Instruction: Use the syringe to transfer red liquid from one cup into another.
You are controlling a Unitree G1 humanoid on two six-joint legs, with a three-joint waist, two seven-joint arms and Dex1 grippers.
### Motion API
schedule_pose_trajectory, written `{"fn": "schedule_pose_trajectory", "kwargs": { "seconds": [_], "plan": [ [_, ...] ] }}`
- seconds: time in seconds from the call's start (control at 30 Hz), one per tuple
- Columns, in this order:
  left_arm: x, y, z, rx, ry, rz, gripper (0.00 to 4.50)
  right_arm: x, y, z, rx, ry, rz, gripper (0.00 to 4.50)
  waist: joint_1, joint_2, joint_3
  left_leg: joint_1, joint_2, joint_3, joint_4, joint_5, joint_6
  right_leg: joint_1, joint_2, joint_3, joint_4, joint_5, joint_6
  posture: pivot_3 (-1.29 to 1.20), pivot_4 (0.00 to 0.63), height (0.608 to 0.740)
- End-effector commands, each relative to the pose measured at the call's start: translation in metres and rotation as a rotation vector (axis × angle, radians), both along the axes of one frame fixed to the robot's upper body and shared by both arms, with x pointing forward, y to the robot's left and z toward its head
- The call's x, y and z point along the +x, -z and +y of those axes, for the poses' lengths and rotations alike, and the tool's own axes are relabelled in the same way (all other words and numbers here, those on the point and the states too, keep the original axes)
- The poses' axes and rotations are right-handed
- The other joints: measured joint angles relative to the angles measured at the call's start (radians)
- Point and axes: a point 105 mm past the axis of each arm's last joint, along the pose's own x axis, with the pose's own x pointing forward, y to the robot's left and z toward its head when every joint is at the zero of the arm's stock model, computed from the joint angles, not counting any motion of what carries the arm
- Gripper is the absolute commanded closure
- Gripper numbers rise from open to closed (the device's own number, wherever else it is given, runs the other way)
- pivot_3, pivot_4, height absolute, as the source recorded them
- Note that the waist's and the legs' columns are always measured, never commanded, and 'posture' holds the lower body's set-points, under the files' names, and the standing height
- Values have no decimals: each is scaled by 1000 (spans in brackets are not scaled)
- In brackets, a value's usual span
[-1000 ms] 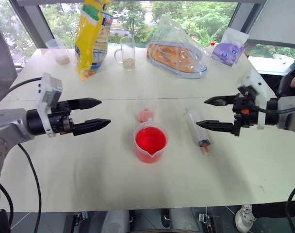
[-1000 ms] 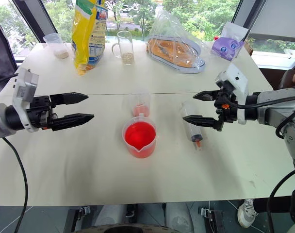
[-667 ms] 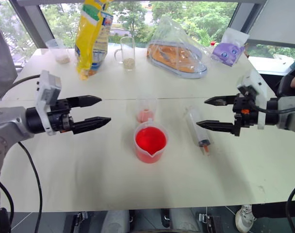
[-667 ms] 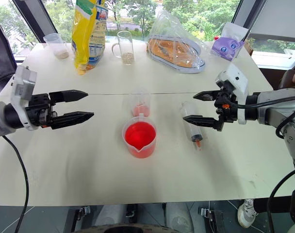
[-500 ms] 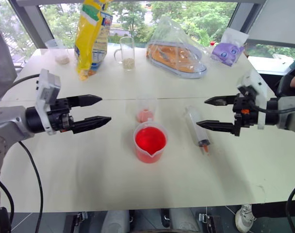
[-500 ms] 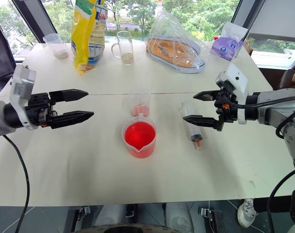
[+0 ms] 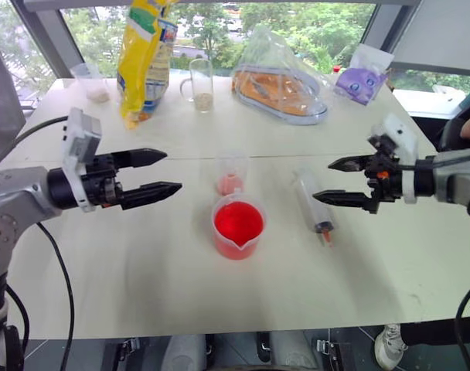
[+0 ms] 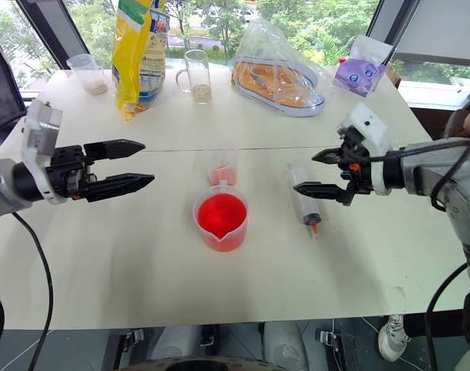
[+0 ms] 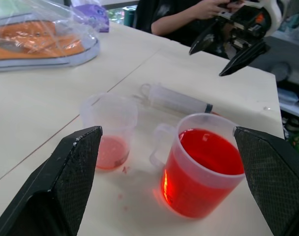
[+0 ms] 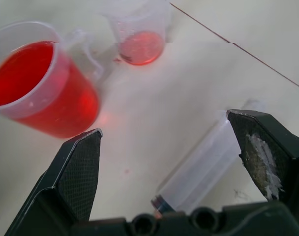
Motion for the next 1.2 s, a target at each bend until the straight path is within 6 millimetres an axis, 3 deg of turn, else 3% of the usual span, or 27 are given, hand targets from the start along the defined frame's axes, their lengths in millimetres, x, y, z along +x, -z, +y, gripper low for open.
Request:
{"fn": "schedule_pose_trajectory", "kwargs": {
  "seconds": [0.03, 0.23, 0.4, 0.77, 0.9, 1.07, 1.2],
  "plan": [
    [3, -5, -3, 0, 11, -43, 99, 16, -1, -3, -42, 108, 38, 66, -1, 0, 0, 0, 0, 0, 0, 0, 0, 0, 0, 0, 0, 0, -1, 0, 150, 740],
    [8, -3, -10, -8, 30, -59, 99, 53, 21, -7, -61, 324, 188, 66, 0, 0, 0, 1, 0, 2, 0, 0, 0, 0, 0, 2, 0, -1, -1, 0, 150, 740],
    [9, 0, -14, -16, 37, -69, 99, 69, 40, -16, -103, 465, 284, 66, 2, 0, 0, 0, -1, 1, 0, 0, 0, 0, 0, 2, 0, 1, 2, 0, 150, 740],
    [9, 6, -18, -35, 18, -90, 99, 70, 65, 15, -111, 464, 457, 66, -2, 0, 0, 0, -1, 1, -1, 0, 1, 0, 1, 2, 1, 2, 2, 0, 150, 740],
    [9, 5, -17, -36, 7, -100, 99, 69, 85, 14, -155, 491, 517, 66, 1, 0, 0, 0, -1, 1, 0, 0, 1, 0, 0, 2, 1, 2, 2, 0, 150, 740],
    [9, 5, -16, -32, -7, -105, 99, 67, 94, 14, -178, 499, 545, 66, 0, -1, -1, 0, -1, 1, 0, 0, 1, 0, 0, 2, 1, 2, 2, 0, 150, 740],
    [9, 5, -15, -32, -13, -108, 99, 67, 99, 14, -191, 500, 548, 1350, 0, -1, -1, 1, -1, 1, 0, 0, 1, 1, 0, 2, 1, 2, 2, 0, 150, 740]
  ]
}}
